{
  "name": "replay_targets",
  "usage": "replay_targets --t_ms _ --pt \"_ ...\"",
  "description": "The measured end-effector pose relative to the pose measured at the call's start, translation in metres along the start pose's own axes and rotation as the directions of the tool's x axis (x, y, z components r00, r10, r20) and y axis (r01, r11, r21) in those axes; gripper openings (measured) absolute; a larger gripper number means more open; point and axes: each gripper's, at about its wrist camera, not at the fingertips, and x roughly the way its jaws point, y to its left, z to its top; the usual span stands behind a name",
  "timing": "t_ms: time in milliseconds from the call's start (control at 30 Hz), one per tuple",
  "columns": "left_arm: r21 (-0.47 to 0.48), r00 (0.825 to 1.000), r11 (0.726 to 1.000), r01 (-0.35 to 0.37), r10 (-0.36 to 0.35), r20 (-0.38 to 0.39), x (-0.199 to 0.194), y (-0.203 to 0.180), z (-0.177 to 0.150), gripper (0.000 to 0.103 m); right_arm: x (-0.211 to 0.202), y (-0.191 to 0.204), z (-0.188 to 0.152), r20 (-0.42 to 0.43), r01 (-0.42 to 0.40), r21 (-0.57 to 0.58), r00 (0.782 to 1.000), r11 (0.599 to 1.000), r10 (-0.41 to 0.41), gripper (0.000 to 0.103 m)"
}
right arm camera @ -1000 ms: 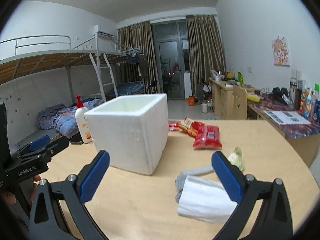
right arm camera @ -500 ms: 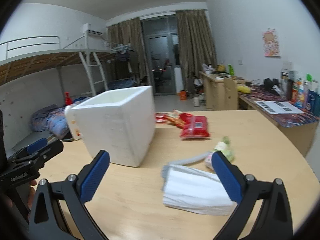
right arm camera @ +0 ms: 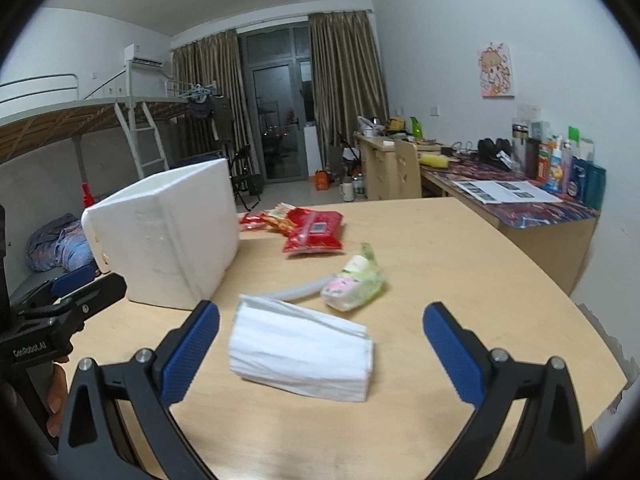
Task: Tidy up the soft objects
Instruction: 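Lower the right tool onto the white tissue pack and close it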
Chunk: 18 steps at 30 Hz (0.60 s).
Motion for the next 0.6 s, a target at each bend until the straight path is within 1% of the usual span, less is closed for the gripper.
replay_targets --t_ms 167,233,400,467,600 --pt "0.025 0.999 0.999 0.04 -0.039 -0.019 0.018 -0.015 0.0 0.102 0.011 -0.013 -0.004 -0.036 -0.01 0.009 0.999 1.0 0.011 0.103" --pt "0.035 0.998 0.997 0.062 -0.061 -0.025 0.024 -0.02 0.0 0.102 0.016 -0.017 -0.005 -0.051 -0.031 0.012 0.998 0.999 0.032 0.103" --pt "0.048 0.996 0.996 0.077 -0.074 -0.054 0.039 -0.026 -0.003 0.102 0.029 -0.022 -0.009 -0.088 -0.072 0.019 0.993 0.997 0.073 0.103" --pt "0.039 0.995 0.996 0.076 -0.074 -0.06 0.043 -0.024 -0.002 0.102 0.034 -0.022 -0.01 -0.105 -0.101 0.022 0.989 0.995 0.103 0.103" --pt "-0.008 0.994 0.997 0.077 -0.077 -0.082 0.051 -0.015 -0.001 0.102 0.044 -0.02 -0.012 -0.14 -0.166 0.018 0.976 0.986 0.167 0.103"
